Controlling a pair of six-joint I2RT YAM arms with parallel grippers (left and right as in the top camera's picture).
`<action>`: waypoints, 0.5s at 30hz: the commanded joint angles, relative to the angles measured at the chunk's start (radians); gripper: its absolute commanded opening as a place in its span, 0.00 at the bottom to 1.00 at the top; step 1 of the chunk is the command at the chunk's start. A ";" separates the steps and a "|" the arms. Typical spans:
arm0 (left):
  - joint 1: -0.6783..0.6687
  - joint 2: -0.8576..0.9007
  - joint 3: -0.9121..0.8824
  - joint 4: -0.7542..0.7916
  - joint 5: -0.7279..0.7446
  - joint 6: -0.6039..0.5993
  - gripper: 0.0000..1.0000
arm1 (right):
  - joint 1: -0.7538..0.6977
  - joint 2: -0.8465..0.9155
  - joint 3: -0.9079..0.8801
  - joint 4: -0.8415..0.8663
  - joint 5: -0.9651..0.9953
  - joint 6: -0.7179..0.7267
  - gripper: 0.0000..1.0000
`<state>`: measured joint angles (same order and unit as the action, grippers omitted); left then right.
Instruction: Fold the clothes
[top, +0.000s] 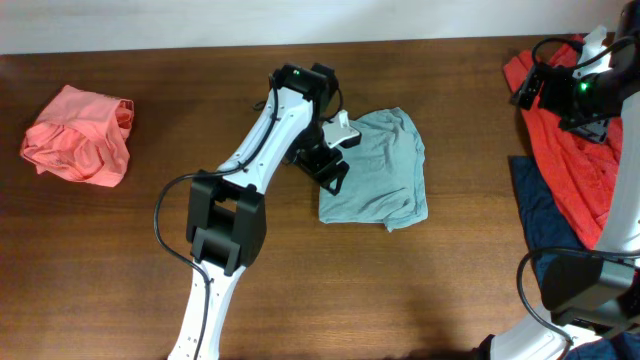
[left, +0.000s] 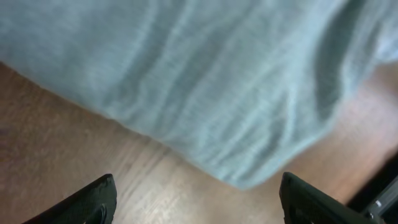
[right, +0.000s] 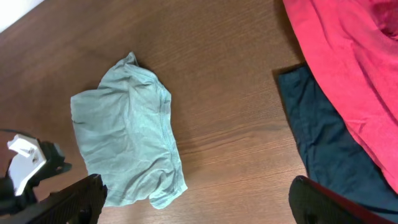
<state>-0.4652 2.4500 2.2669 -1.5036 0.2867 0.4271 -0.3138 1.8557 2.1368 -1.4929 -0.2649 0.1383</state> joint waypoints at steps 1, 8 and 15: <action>0.003 -0.008 -0.032 0.048 -0.068 -0.124 0.84 | -0.002 0.002 0.006 -0.003 -0.012 -0.011 0.99; 0.001 -0.008 -0.068 0.154 -0.164 -0.261 0.84 | -0.002 0.002 0.006 -0.003 -0.012 -0.011 0.99; 0.002 -0.008 -0.176 0.325 -0.174 -0.281 0.85 | -0.002 0.002 0.006 -0.008 -0.012 -0.010 0.98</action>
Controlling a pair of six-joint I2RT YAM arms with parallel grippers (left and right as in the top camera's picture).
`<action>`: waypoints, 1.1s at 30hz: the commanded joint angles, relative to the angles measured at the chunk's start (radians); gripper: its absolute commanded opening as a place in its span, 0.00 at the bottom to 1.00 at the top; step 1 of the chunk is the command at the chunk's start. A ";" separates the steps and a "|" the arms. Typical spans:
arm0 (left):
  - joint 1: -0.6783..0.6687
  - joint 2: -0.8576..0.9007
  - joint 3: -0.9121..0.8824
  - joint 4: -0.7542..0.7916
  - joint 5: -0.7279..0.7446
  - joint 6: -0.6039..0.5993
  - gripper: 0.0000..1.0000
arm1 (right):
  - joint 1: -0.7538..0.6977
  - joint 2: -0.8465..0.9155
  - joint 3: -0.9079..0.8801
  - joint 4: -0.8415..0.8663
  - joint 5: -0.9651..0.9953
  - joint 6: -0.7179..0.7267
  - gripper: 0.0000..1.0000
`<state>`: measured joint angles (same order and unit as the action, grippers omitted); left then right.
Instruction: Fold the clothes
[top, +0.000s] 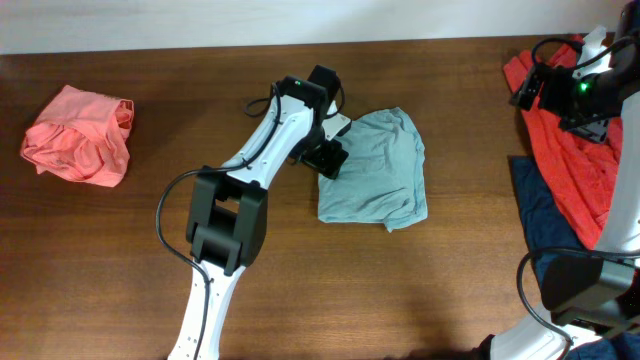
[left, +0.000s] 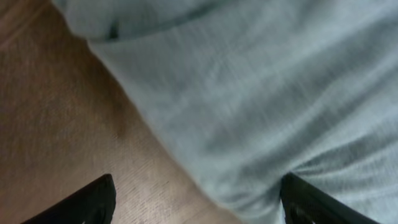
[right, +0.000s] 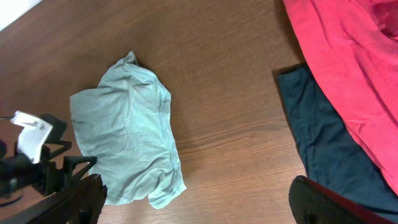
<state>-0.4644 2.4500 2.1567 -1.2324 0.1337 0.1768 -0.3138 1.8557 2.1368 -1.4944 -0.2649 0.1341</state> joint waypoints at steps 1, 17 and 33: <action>0.000 -0.008 -0.084 0.074 -0.015 -0.030 0.87 | -0.002 0.002 0.006 -0.008 -0.012 -0.006 0.99; 0.183 -0.006 -0.128 0.090 -0.026 -0.031 0.93 | -0.002 0.002 0.006 -0.021 -0.012 -0.007 0.99; 0.430 -0.019 -0.042 0.027 0.204 0.042 0.89 | -0.002 0.002 0.006 -0.019 -0.012 -0.006 0.99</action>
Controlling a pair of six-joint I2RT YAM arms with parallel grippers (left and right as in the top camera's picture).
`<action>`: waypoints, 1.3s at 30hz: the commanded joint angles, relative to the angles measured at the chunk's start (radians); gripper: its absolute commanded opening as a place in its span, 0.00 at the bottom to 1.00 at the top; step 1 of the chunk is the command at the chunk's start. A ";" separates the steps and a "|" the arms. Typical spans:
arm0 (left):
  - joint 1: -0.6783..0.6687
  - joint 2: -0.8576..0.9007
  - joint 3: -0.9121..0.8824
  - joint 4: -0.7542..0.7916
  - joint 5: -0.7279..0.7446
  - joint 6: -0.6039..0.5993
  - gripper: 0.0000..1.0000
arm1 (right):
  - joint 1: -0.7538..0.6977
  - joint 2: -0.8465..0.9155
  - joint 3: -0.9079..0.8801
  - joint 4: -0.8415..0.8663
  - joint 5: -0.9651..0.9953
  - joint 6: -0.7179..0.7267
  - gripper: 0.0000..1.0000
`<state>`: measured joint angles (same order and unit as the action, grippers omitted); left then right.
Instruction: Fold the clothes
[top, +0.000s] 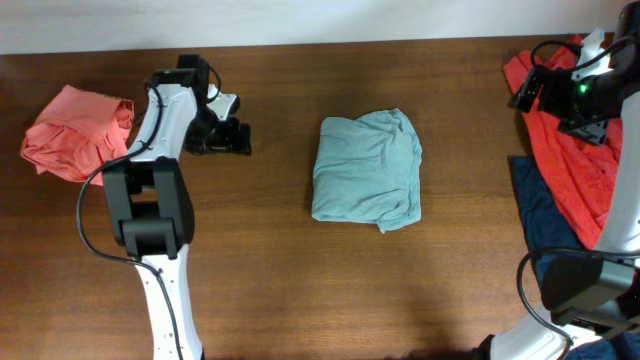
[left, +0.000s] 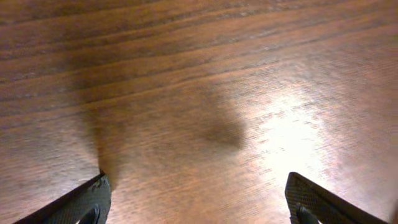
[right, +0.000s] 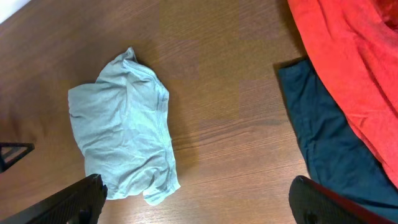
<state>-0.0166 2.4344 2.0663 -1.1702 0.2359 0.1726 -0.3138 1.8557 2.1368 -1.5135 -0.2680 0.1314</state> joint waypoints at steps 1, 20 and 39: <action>-0.027 -0.008 0.076 -0.049 0.101 0.051 0.89 | -0.002 0.002 0.006 0.002 -0.009 -0.004 0.99; -0.685 -0.022 0.373 0.019 -0.331 0.068 0.93 | -0.094 0.002 0.006 0.073 0.117 0.114 0.99; -0.891 0.106 0.373 0.097 -0.471 -0.416 0.89 | -0.185 0.002 0.006 0.048 0.093 0.113 0.99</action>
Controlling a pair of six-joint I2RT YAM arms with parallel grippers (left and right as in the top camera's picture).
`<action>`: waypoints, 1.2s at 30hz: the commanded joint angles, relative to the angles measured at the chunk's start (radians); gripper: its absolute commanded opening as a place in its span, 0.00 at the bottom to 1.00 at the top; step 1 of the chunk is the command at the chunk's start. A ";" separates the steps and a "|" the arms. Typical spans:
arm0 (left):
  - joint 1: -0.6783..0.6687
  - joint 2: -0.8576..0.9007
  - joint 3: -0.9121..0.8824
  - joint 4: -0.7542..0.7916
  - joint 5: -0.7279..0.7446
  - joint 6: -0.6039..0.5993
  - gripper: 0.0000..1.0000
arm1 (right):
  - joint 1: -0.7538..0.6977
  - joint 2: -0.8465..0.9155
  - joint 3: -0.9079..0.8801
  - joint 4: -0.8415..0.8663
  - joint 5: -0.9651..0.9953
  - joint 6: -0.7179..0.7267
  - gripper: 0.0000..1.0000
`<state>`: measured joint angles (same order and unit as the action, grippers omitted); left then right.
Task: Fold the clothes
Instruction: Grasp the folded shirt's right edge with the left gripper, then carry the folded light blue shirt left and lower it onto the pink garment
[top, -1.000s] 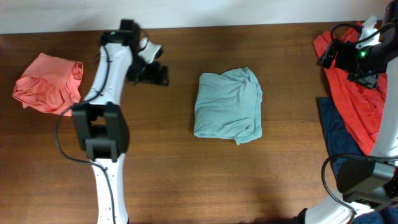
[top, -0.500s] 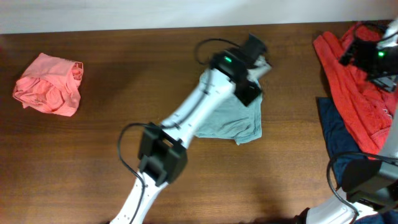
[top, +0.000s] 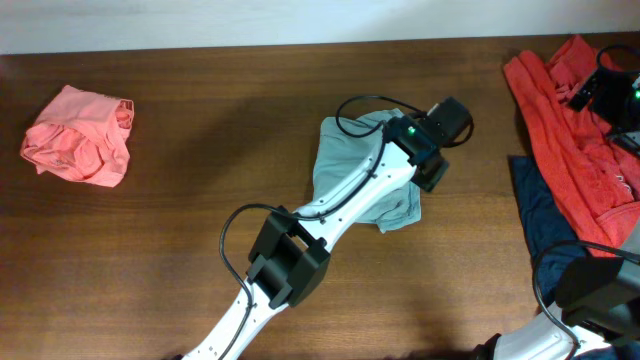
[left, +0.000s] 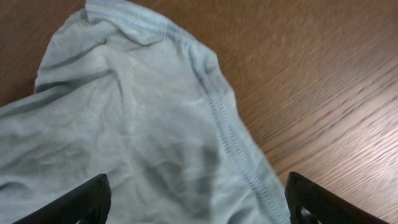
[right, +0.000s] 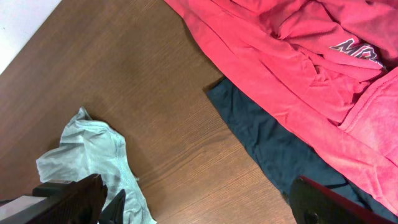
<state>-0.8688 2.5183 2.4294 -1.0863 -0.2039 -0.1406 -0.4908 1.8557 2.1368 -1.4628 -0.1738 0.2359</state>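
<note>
A light teal garment (top: 360, 170) lies roughly folded in the middle of the table, also in the left wrist view (left: 143, 130) and the right wrist view (right: 87, 155). My left gripper (top: 432, 172) hangs open over its right edge, with cloth and its stitched hem under the black fingers (left: 87, 199). A pink folded garment (top: 78, 148) lies at the far left. A red garment (top: 565, 115) and a dark blue one (top: 540, 215) lie at the right. My right gripper (right: 199, 208) is open, high above the table near the red garment (right: 298, 50).
The left arm's white links (top: 330, 215) cross the table from the front edge to the teal garment. Bare brown wood (top: 180, 230) lies between the pink and teal garments. The right arm's base (top: 590, 285) stands at the front right, beside the dark blue cloth (right: 273, 137).
My left gripper was open over bare wood near the pink garment; now it is open over the teal garment's right edge. The right gripper has shifted towards the red garment. The teal garment has not moved.
The left gripper stood open at the teal garment's left edge, then at its upper left corner. Later the garment lay slightly further left and the gripper was far left beside the pink garment. It is now over the teal garment's right edge. The right gripper stayed open.
</note>
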 joint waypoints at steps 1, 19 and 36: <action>-0.045 0.034 0.010 0.013 -0.041 -0.111 0.90 | -0.008 0.002 0.006 -0.003 -0.007 0.008 0.99; -0.064 0.139 0.010 -0.084 -0.191 -0.132 0.79 | -0.007 0.002 0.006 -0.007 -0.037 0.008 0.99; 0.039 0.197 0.015 -0.170 -0.265 -0.132 0.01 | -0.007 0.002 0.006 -0.006 -0.036 0.005 0.99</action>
<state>-0.8848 2.6713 2.4378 -1.2499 -0.4503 -0.2745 -0.4911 1.8557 2.1368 -1.4666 -0.2043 0.2363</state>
